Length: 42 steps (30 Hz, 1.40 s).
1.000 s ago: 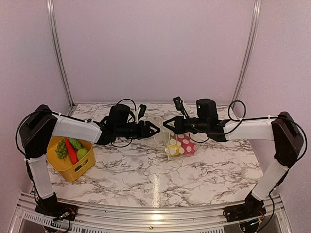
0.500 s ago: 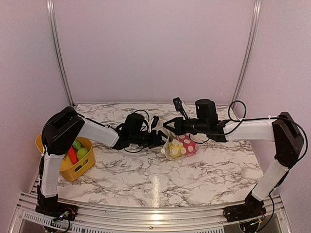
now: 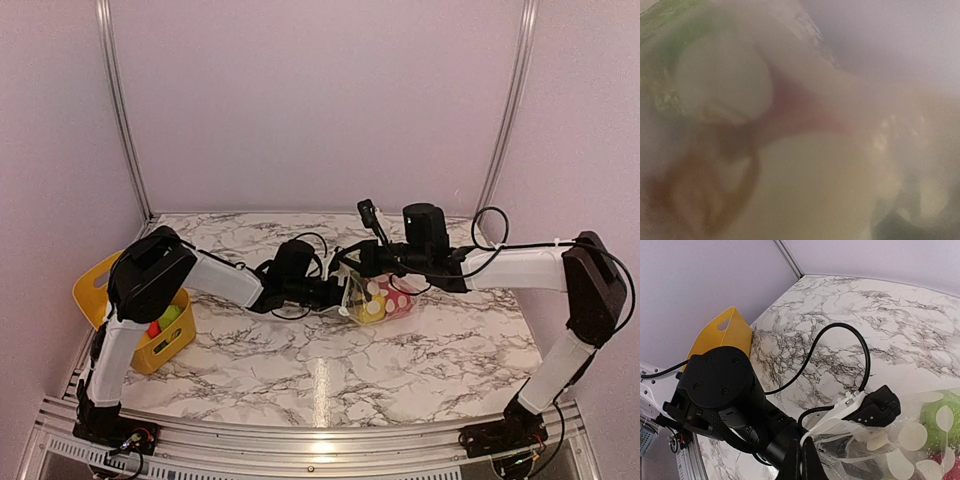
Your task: Open the zip-top bag and remove the fake food
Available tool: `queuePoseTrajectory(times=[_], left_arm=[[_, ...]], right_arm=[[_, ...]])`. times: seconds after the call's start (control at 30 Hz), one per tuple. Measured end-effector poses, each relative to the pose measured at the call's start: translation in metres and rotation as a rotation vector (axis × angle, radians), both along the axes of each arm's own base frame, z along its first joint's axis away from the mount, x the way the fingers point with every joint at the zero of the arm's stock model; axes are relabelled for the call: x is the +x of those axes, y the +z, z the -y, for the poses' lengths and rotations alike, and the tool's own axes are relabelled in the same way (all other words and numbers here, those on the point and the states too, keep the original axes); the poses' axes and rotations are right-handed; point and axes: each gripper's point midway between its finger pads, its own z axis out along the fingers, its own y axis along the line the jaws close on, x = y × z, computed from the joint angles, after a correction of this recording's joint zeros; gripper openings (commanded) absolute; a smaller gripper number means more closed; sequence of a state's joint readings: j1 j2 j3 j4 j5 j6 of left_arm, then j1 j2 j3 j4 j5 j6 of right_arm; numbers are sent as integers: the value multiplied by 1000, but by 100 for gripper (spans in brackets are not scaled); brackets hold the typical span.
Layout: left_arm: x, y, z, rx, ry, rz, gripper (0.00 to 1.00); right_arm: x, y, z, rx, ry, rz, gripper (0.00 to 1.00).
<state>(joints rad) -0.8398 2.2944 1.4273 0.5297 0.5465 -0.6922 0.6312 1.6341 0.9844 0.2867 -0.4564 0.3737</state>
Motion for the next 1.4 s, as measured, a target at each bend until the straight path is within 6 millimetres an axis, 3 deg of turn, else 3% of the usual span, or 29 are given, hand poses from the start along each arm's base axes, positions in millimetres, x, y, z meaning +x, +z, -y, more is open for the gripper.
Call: queuePoseTrajectory(times=[0.23,0.4,0.47,0.6,0.73,1.03,1.4], left_arm=[[1,-18,9,14,-18,-4,94],[3,-16,20,6,-34,22,97],[3,-16,22,1,-36,26,92],[3,-18,25,-6,-43,27,73],[-1,-21,23,-25,-53,23,64],[-13,-9,-8,19,-15,36,60],[-1,52,-63,71,118,153,60]], right_arm=[[1,-14,7,-32,-36,-18,0],[0,-20,18,-59,-86,-16,0],[0,-19,24,-68,-115,-8,0],[-3,-24,38,-89,-164,-5,0],[-3,-30,47,-110,-194,-15,0],[-2,-29,53,-112,-210,-13,0],[-4,-28,49,-97,-188,-12,0]])
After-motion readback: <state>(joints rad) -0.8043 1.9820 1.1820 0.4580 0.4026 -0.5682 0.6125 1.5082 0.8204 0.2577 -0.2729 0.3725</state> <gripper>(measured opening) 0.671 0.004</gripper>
